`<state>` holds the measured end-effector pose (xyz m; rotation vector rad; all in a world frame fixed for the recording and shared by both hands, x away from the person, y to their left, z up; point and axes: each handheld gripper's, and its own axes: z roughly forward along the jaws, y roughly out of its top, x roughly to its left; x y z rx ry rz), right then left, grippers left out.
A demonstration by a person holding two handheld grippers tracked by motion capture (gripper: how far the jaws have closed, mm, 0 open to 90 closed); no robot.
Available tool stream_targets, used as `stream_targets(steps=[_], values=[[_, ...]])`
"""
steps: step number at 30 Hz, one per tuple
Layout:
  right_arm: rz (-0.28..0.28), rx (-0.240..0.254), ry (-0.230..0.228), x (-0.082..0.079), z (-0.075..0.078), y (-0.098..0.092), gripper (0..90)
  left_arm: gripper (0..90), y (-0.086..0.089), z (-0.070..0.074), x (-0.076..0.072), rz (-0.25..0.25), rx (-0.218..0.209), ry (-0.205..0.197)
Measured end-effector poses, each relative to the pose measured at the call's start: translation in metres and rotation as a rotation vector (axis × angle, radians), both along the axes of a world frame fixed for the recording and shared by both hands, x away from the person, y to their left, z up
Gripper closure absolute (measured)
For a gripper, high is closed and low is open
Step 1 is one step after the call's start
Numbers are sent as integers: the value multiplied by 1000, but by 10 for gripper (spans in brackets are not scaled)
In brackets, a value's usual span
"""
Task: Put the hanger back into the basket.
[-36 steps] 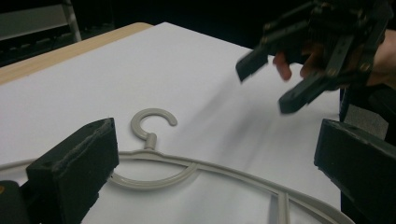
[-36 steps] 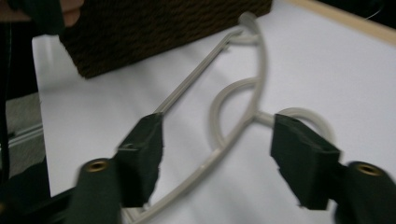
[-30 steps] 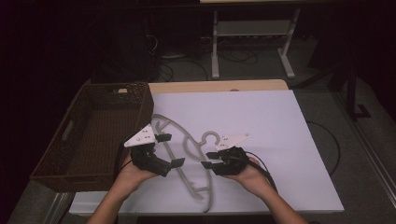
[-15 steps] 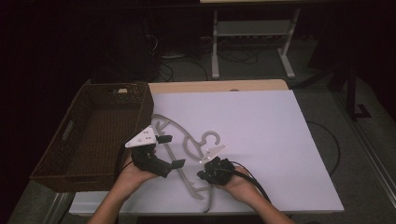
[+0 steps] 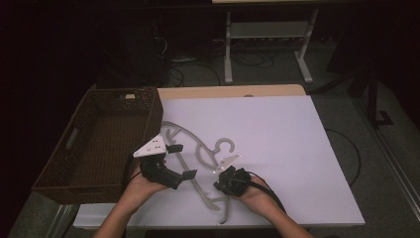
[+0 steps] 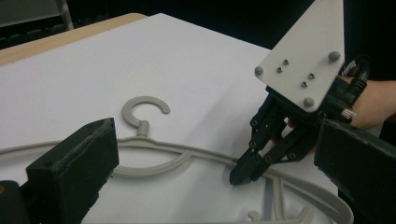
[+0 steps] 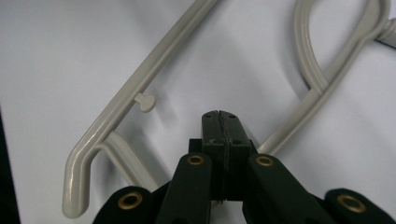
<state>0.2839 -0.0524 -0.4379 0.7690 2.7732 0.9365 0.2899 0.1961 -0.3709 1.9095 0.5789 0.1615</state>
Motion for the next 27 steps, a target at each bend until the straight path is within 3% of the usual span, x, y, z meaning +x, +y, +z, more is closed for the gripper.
stream_targets(steps=[5,9,11,13,15,21,25,27], values=[[-35,-16,-9,4,1,-10,895,0,0,-1,0,-4,2,2],[-112,-35,2,12,3,-30,895,0,0,-2,0,-7,8,5],[-124,-42,-1,14,3,-34,895,0,-1,-2,-1,-7,6,6],[-173,-53,1,23,4,-54,895,0,-1,-3,0,-9,4,6],[-185,-59,-7,25,4,-60,895,0,-2,-3,-1,-10,6,11],[-308,-59,-15,44,8,-103,895,0,-3,-4,-1,-17,13,15],[-355,-43,-21,50,11,-120,895,0,-3,-4,-1,-18,13,16],[-389,-46,-47,53,13,-128,895,0,-3,-4,-1,-17,12,16]])
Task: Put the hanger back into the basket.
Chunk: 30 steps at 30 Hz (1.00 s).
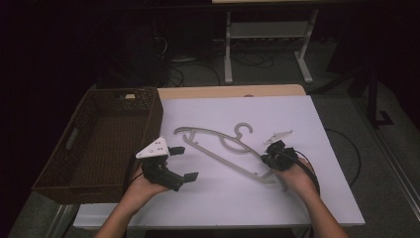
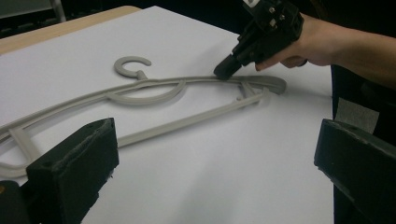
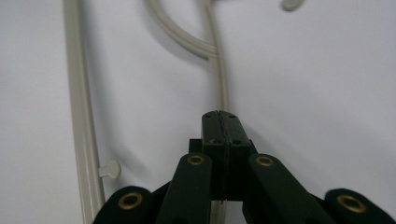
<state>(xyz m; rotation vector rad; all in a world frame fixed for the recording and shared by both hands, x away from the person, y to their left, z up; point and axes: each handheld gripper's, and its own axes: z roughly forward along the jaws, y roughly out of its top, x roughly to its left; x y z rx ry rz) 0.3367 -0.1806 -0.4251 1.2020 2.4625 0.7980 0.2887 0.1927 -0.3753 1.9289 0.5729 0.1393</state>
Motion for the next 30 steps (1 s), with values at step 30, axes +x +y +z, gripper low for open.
stream_targets(steps=[30], values=[[-28,-146,-35,12,-6,3,896,0,-3,-2,0,-6,2,12]])
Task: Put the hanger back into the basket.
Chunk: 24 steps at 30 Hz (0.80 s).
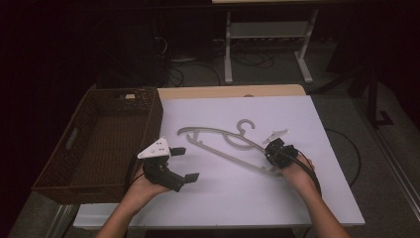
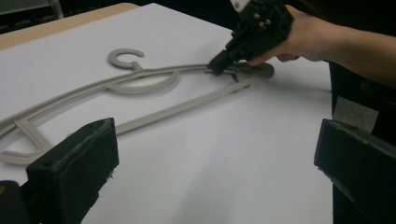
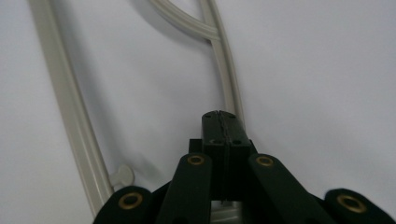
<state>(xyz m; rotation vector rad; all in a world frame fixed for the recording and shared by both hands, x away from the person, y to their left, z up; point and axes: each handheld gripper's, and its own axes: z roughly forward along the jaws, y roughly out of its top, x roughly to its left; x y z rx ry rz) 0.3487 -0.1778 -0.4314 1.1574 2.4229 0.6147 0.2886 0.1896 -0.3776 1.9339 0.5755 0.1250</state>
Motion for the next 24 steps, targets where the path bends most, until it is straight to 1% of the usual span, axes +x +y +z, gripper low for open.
stream_targets(steps=[1,2,3,4,5,6,7,8,9,10,13,14,15,16,17,18,19,20,22,24], values=[[-28,3,-7,11,-1,-8,896,0,0,0,0,-2,5,-2],[-28,3,-7,11,-1,-8,896,0,0,0,0,-2,5,-2],[-44,10,-2,15,-2,-10,896,0,-1,-1,0,-3,4,0],[-58,18,-7,24,-3,-18,895,0,0,-1,0,-2,4,0],[-58,18,-7,24,-3,-18,895,0,0,-1,1,-2,5,0],[-67,52,-6,28,-2,-21,895,0,0,-1,1,0,1,2],[-67,52,-6,28,-2,-21,895,0,0,-1,1,0,1,2],[-69,72,-2,28,0,-21,895,0,1,-1,1,2,1,2],[-26,139,-26,28,6,-17,895,0,1,-1,1,5,-1,3],[-26,139,-26,28,6,-17,895,0,1,-1,1,5,-1,3],[36,206,-8,33,12,1,895,0,2,-1,2,8,-3,4],[73,221,-4,36,13,8,895,0,2,-1,3,7,-6,5],[110,256,13,43,13,25,895,0,2,-1,3,9,-9,5],[110,256,13,43,13,25,895,0,2,-1,3,9,-9,5],[119,258,20,45,12,32,895,0,3,0,3,12,-12,6],[142,265,26,52,9,49,895,0,4,0,3,12,-12,4],[154,264,25,57,7,57,895,0,4,0,3,13,-16,5],[158,270,41,60,5,65,895,0,5,0,3,14,-15,4],[170,290,52,66,-1,78,895,0,6,0,3,14,-15,3],[183,295,66,70,-6,88,895,0,6,-1,3,16,-19,3]])
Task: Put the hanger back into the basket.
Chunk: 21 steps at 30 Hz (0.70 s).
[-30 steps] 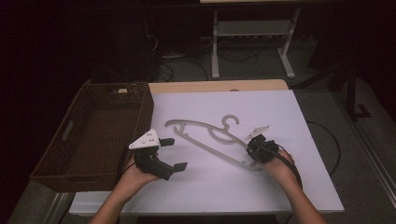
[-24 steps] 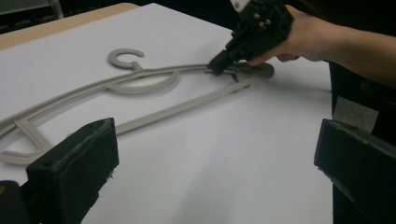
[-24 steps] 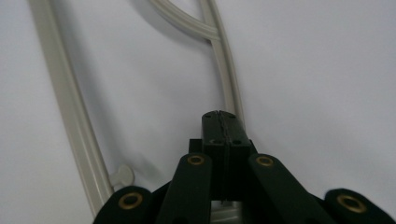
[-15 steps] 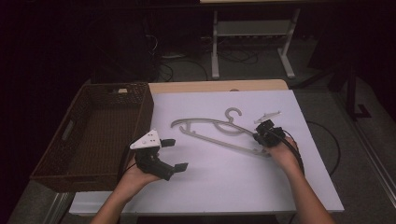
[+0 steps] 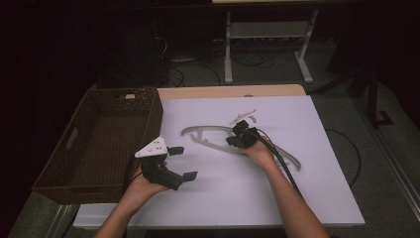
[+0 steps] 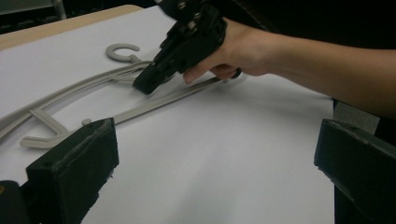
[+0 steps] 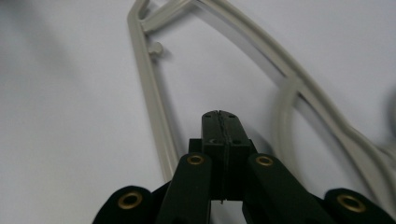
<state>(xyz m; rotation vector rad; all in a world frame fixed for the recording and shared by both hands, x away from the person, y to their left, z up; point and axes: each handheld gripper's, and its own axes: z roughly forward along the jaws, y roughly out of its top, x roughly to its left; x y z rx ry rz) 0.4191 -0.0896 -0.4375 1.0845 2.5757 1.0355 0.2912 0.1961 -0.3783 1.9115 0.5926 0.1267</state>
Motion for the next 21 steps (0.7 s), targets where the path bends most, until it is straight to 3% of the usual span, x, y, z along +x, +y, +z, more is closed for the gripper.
stream_targets(steps=[5,10,14,21], values=[[42,3,21,1,-7,14,895,0,1,-1,0,4,2,3],[84,23,43,-4,-7,13,895,0,-1,-2,0,1,4,5],[148,29,68,-18,-6,19,895,0,-2,-2,0,-3,10,7],[287,-5,84,-51,-4,25,895,0,-1,-2,-1,-2,7,6]])
